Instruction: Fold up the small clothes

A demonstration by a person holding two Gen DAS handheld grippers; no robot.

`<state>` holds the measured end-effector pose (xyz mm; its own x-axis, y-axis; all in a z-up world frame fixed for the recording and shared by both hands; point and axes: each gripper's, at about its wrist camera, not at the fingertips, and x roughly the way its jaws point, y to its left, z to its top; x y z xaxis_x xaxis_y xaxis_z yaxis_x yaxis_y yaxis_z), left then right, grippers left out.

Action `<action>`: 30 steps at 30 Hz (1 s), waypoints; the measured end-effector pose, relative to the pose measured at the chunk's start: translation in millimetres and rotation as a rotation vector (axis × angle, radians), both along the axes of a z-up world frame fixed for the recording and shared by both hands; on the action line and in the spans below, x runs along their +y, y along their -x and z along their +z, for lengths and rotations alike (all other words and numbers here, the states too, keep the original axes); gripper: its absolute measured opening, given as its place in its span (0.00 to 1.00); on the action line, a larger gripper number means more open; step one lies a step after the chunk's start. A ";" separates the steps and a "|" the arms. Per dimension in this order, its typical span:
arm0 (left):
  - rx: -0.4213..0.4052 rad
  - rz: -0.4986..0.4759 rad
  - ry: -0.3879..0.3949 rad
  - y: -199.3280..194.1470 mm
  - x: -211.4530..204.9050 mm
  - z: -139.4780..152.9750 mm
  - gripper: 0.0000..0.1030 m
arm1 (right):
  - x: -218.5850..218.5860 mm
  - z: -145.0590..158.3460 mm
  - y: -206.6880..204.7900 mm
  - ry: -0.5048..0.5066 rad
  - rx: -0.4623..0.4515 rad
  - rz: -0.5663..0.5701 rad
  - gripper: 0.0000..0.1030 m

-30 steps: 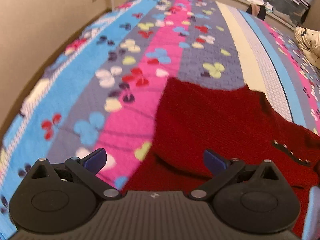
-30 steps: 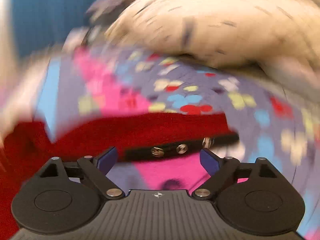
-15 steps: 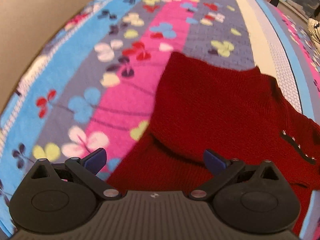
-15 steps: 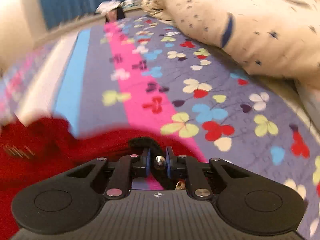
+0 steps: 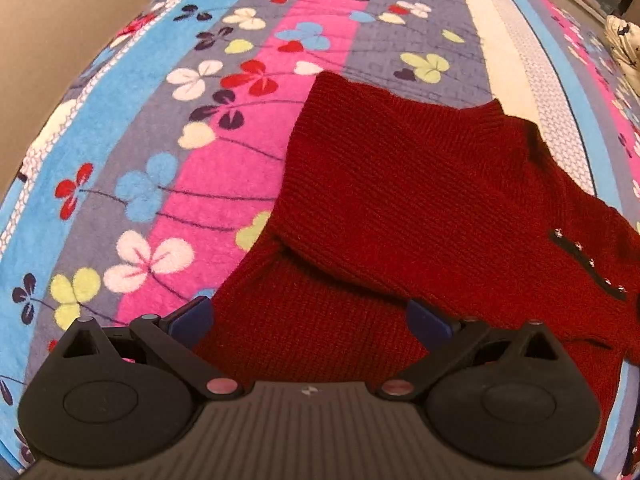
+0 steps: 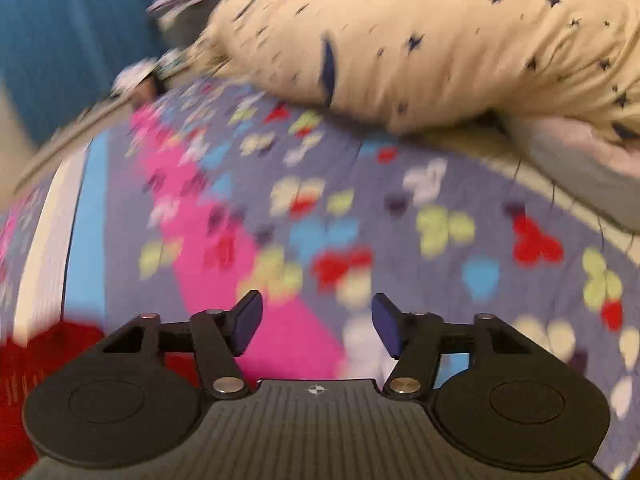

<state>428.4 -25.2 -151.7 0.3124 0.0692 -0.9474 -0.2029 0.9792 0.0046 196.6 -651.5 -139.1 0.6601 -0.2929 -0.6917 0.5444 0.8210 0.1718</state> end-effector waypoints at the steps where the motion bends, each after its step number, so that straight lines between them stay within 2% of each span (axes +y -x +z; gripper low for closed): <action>1: 0.007 0.005 0.002 -0.2 -1.0 -1.5 1.00 | 12.7 -9.2 8.9 0.021 0.024 0.040 0.71; 3: 0.010 0.009 0.013 1.5 -3.8 -2.5 1.00 | 41.2 -31.5 27.5 0.056 0.084 0.135 0.80; 6: 0.016 -0.022 -0.002 5.2 -14.2 -1.0 1.00 | 77.0 -55.7 37.3 0.154 0.152 0.256 0.78; 8: 0.012 -0.035 -0.024 7.4 -19.4 2.0 1.00 | 92.0 -65.5 32.9 0.286 0.183 0.300 0.49; 9: 0.008 -0.035 -0.027 8.4 -20.7 4.3 1.00 | 92.5 -62.9 29.1 0.281 0.189 0.310 0.20; 10: 0.005 -0.033 -0.024 8.8 -21.1 5.9 1.00 | 86.9 -54.1 23.8 0.227 0.197 0.285 0.09; 11: 0.003 -0.029 -0.019 9.1 -20.8 7.4 1.00 | 77.6 -41.8 22.1 0.144 0.185 0.263 0.09; 12: 0.002 -0.023 -0.016 8.9 -20.5 8.4 1.00 | 63.5 -22.7 21.0 0.021 0.141 0.246 0.08; 14: 0.005 -0.014 -0.014 8.5 -20.9 7.6 1.00 | 37.3 18.3 23.9 -0.147 0.035 0.204 0.08; 17: 0.023 -0.012 -0.016 8.3 -26.5 3.5 1.00 | -11.4 67.5 14.5 -0.240 -0.072 0.086 0.08; 19: 0.034 -0.023 -0.013 8.8 -33.7 1.2 1.00 | -46.1 79.4 -4.8 -0.242 -0.086 -0.018 0.08; 21: 0.035 -0.042 -0.016 9.9 -41.0 1.4 1.00 | -86.9 78.2 -26.8 -0.257 -0.115 -0.197 0.12; 22: 0.031 -0.049 -0.020 10.4 -44.0 2.8 1.00 | -99.3 76.2 -32.0 -0.206 -0.137 -0.302 0.22; 23: 0.027 -0.054 -0.023 10.8 -46.2 4.6 1.00 | -107.5 73.1 -37.7 -0.101 -0.130 -0.423 0.33; 24: 0.023 -0.059 -0.023 10.9 -47.9 6.7 1.00 | -108.9 68.7 -42.9 -0.010 -0.085 -0.458 0.54; 25: 0.020 -0.065 -0.020 10.8 -48.5 8.2 1.00 | -107.6 60.7 -43.0 0.038 -0.060 -0.457 0.56; 26: 0.015 -0.071 -0.016 10.4 -48.4 9.2 1.00 | -105.4 52.9 -37.2 0.024 -0.079 -0.444 0.55; 27: 0.008 -0.075 -0.017 9.7 -48.3 9.6 1.00 | -103.1 40.9 -24.6 -0.050 -0.128 -0.425 0.55; 30: 0.016 -0.074 -0.030 6.8 -47.2 2.3 1.00 | -94.8 -6.7 10.0 -0.365 -0.228 -0.384 0.56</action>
<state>421.6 -72.4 -149.4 0.3022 0.0745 -0.9503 -0.1296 0.9909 0.0364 186.6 -746.3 -145.7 0.6977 -0.3101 -0.6458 0.7079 0.4368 0.5550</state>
